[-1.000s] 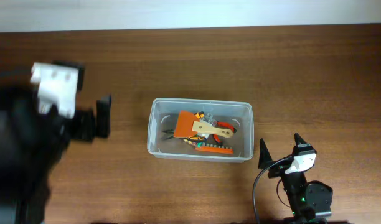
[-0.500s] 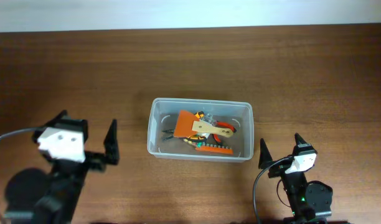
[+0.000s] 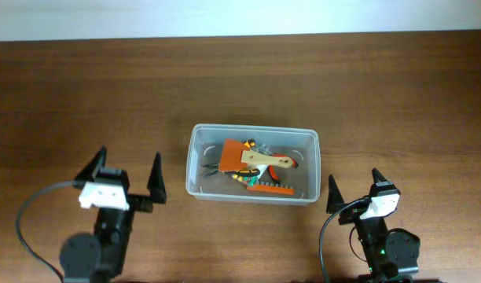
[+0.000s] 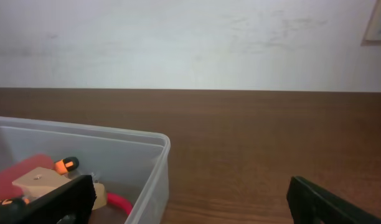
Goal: Pack container
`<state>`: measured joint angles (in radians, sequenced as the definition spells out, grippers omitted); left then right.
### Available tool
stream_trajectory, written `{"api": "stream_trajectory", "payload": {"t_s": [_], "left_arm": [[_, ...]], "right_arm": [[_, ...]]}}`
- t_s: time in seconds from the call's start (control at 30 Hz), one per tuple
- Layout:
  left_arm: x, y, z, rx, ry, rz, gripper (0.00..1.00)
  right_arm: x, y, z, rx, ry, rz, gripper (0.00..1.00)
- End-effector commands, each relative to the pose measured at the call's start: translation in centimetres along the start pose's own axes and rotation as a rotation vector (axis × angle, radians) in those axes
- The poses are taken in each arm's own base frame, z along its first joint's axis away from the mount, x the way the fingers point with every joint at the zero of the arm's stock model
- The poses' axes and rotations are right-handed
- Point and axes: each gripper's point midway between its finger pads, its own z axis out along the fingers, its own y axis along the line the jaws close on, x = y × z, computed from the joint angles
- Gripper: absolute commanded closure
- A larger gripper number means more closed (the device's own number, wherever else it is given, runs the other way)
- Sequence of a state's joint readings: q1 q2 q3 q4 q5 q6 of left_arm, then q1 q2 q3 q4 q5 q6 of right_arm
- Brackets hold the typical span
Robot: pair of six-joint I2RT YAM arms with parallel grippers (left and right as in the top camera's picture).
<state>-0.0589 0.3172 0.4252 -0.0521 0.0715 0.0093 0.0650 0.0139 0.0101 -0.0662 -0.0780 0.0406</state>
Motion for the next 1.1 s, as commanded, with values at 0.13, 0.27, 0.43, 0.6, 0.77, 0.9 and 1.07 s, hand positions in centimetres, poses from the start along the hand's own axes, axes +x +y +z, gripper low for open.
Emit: {"api": "stream_trajectory", "payload": {"t_s": [0.13, 0.27, 0.43, 0.6, 0.77, 0.9, 1.07], "left_arm": [[1.8, 2.8, -2.0, -0.163, -0.061, -0.008, 0.01], [2.8, 3.3, -2.3, -0.189, -0.061, -0.006, 0.01], [4.3, 3.7, -2.4, -0.21, -0.07, -0.007, 0.01], [5.4, 3.8, -2.3, -0.217, -0.13, -0.007, 0.01], [5.6, 3.8, -2.1, -0.218, -0.19, -0.006, 0.01], [6.3, 4.1, -2.0, -0.235, -0.179, -0.007, 0.01], [9.1, 4.7, -1.8, -0.27, -0.063, -0.008, 0.01]], "right_arm": [[0.1, -0.4, 0.0, 0.019, 0.0, -0.006, 0.01], [0.1, -0.4, 0.0, 0.019, -0.001, -0.006, 0.01], [0.1, -0.4, 0.0, 0.019, 0.0, -0.006, 0.01], [0.1, -0.4, 0.0, 0.019, 0.0, -0.006, 0.01], [0.1, -0.4, 0.0, 0.019, -0.001, -0.006, 0.01], [0.1, -0.4, 0.0, 0.019, -0.001, -0.006, 0.01], [0.1, -0.4, 0.0, 0.019, -0.001, -0.006, 0.01]]}}
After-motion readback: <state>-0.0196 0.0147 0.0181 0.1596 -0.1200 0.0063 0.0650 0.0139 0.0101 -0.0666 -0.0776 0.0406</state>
